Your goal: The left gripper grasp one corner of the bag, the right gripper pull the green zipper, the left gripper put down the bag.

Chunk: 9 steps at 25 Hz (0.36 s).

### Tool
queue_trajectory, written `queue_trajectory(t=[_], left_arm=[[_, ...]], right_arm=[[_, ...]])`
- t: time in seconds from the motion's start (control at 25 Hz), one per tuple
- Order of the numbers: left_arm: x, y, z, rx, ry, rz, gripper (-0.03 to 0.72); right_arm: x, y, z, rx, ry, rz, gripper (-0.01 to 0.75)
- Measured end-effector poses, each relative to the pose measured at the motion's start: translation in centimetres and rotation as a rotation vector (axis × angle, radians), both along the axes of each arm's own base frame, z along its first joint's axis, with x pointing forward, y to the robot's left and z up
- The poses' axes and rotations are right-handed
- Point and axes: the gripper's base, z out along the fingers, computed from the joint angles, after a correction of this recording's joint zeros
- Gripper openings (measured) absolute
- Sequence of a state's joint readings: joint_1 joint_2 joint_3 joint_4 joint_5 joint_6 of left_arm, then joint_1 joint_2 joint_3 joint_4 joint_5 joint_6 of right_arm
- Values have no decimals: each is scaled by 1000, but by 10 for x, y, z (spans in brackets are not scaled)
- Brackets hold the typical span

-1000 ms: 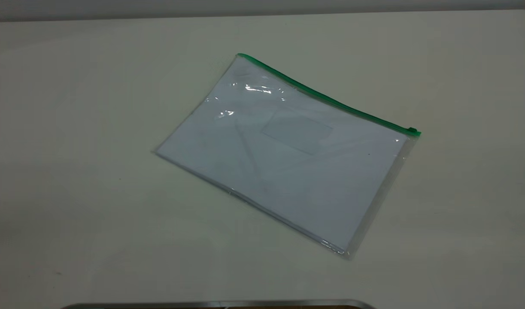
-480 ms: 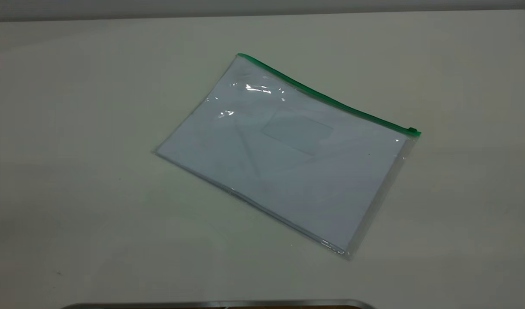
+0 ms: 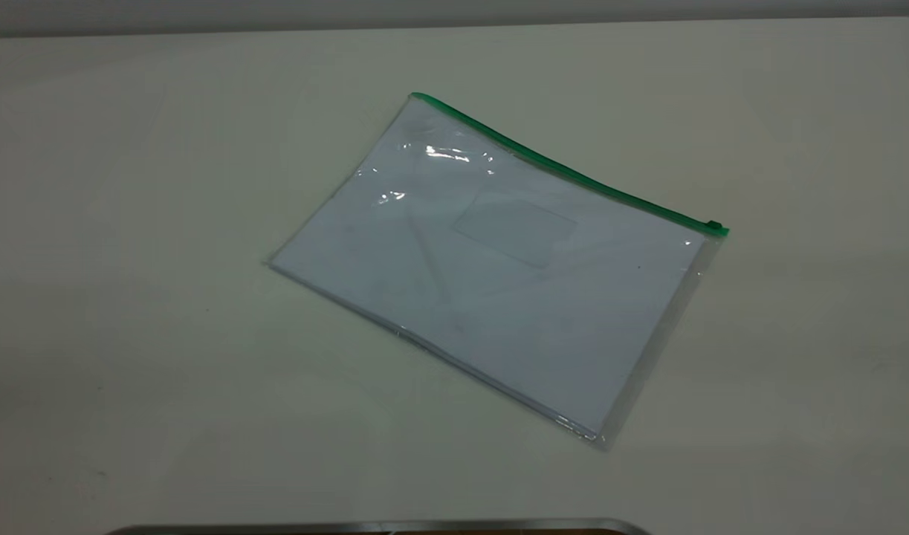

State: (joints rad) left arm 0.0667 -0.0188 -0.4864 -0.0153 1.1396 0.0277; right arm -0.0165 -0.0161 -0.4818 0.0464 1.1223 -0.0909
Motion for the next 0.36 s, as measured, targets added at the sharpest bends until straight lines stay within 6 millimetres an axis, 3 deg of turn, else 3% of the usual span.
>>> queue_trajectory(t=[0.36], left_arm=[[0, 0, 0, -1, 0, -1, 588]], right_arm=[[0, 0, 0, 1, 0, 0, 315]])
